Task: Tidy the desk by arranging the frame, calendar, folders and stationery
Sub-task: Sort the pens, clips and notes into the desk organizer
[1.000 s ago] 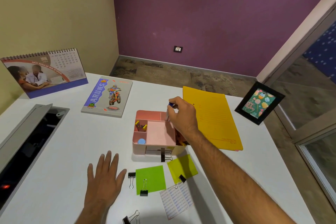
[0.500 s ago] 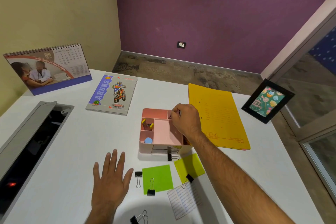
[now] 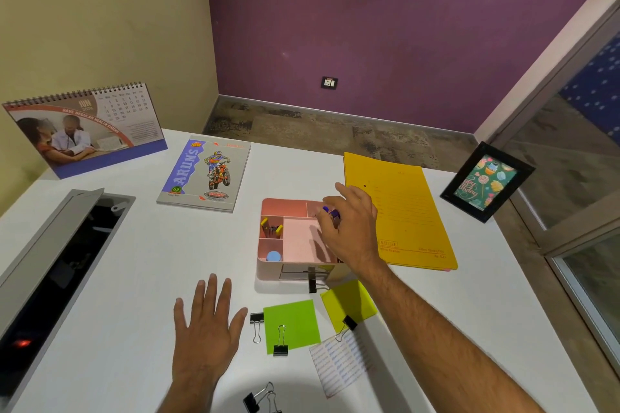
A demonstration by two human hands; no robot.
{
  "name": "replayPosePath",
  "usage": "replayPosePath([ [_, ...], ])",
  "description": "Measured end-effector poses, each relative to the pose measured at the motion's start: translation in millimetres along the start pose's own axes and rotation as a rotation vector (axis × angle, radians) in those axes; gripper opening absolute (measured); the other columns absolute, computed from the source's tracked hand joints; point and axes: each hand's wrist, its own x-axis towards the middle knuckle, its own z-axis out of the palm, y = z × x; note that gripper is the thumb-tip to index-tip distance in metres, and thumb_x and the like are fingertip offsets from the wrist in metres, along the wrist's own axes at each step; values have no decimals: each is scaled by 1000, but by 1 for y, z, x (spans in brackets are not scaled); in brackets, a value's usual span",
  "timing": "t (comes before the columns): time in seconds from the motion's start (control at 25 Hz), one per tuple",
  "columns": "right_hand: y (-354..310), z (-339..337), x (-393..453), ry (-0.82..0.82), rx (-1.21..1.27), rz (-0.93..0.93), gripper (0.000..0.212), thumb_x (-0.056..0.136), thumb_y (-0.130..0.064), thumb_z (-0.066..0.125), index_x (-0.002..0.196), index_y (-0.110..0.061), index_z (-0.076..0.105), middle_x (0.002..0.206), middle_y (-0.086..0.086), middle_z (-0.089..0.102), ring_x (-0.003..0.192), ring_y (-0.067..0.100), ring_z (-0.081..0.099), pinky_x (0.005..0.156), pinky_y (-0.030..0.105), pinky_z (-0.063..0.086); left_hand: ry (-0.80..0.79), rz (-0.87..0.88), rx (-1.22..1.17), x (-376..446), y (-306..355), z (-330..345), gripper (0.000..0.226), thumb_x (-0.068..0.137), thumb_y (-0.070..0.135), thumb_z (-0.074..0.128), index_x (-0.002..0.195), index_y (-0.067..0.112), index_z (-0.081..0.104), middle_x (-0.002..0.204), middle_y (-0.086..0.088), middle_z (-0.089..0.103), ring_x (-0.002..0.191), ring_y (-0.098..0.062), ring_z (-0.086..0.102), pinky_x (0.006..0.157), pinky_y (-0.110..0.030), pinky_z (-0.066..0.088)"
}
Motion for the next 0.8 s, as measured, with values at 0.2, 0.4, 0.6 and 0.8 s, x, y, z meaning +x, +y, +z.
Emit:
replayPosePath([
  [0.2,-15,-10,-36,316,481,242,8,81,-23,72,83,-18,67,82,-1,65,79,16,55,68,29,44,-2,20,13,1,-1,2,69,96,58,14,149,19,37,157,-9,34,144,-28,32,112,-61,20],
  [0.4,-26,14,-92,248,1120,1024,17,79,-26,77,75,-15,65,65,8,57,53,19,44,46,27,35,-12,38,22,4,-2,2,68,96,57,15,150,20,34,158,-10,31,149,-27,20,113,-61,17],
  [0.6,-39,38,-114,52,1340,1456,26,78,-31,79,88,-8,69,76,7,64,56,17,55,48,24,46,-80,16,12,7,-7,4,69,97,60,9,150,23,32,157,-10,33,150,-22,0,116,-54,2],
  [0.8,-49,50,-107,67,1404,1454,36,76,-35,80,97,-8,70,81,7,66,60,16,57,51,25,48,-135,-6,-9,11,-8,0,69,96,63,10,148,23,32,154,-9,37,149,-23,1,116,-49,-11],
])
